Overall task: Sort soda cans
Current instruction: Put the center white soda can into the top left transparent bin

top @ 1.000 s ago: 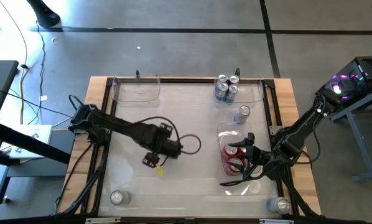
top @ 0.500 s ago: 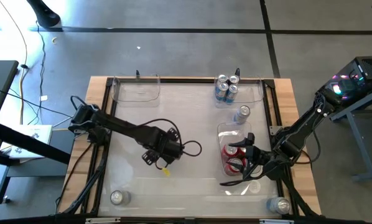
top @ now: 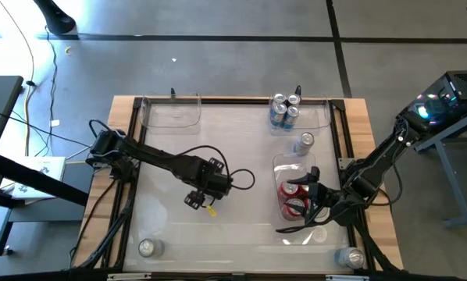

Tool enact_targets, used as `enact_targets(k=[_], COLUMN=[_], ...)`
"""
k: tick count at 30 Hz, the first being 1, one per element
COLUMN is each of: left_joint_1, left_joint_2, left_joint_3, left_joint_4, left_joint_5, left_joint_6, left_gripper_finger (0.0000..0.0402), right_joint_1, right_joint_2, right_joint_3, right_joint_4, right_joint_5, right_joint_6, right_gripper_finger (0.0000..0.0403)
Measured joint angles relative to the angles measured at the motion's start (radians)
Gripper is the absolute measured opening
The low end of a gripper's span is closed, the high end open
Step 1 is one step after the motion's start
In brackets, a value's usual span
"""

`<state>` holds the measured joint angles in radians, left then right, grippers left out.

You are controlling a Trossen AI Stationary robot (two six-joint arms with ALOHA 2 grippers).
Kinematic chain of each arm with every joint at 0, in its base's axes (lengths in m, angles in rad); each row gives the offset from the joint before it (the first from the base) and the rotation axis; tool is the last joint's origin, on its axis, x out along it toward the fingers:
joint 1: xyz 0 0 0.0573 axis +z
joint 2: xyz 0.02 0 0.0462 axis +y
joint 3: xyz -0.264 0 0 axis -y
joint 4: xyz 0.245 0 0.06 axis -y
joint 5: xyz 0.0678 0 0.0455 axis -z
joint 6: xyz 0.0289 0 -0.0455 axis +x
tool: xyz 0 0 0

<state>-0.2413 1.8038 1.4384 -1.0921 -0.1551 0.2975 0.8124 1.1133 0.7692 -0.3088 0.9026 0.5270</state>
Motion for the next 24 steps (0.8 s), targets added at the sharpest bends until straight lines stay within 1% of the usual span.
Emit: enact_targets(k=[2, 4, 8, 11, 14, 16, 18, 21, 24], left_joint_1=[0.004, 0.013, 0.032, 0.043, 0.053, 0.064, 0.087, 0.142, 0.233], left_joint_2=[0.000, 0.000, 0.000, 0.001, 0.000, 0.000, 0.000, -0.002, -0.005], left_joint_3=[0.000, 0.000, 0.004, 0.024, 0.079, 0.137, 0.210, 0.333, 0.439], left_joint_4=[0.005, 0.005, 0.020, 0.010, 0.007, -0.024, -0.102, -0.261, -0.452], left_joint_5=[0.007, 0.037, 0.063, 0.072, 0.056, 0.023, -0.031, -0.168, -0.283], left_joint_6=[-0.072, -0.151, -0.323, -0.444, -0.561, -0.630, -0.679, -0.758, -0.841], left_gripper_finger=[0.0346, 0.0326, 0.0284, 0.0281, 0.0281, 0.0281, 0.0281, 0.0281, 0.0281], right_joint_1=[0.000, 0.000, 0.000, 0.000, 0.000, 0.000, 0.000, 0.000, 0.000], right_joint_2=[0.000, 0.000, 0.000, 0.000, 0.000, 0.000, 0.000, 0.000, 0.000], right_joint_3=[0.000, 0.000, 0.000, 0.000, 0.000, 0.000, 0.000, 0.000, 0.000], right_joint_4=[0.001, 0.003, 0.003, 0.003, 0.003, 0.003, 0.002, -0.001, -0.001], right_joint_5=[0.006, 0.007, 0.007, 0.007, 0.007, 0.007, 0.007, 0.007, 0.007], right_joint_6=[-0.001, -0.001, -0.002, -0.003, -0.008, -0.009, -0.009, -0.010, -0.010], right_gripper_finger=[0.0333, 0.0333, 0.0333, 0.0333, 0.0333, 0.0333, 0.0333, 0.0333, 0.0333])
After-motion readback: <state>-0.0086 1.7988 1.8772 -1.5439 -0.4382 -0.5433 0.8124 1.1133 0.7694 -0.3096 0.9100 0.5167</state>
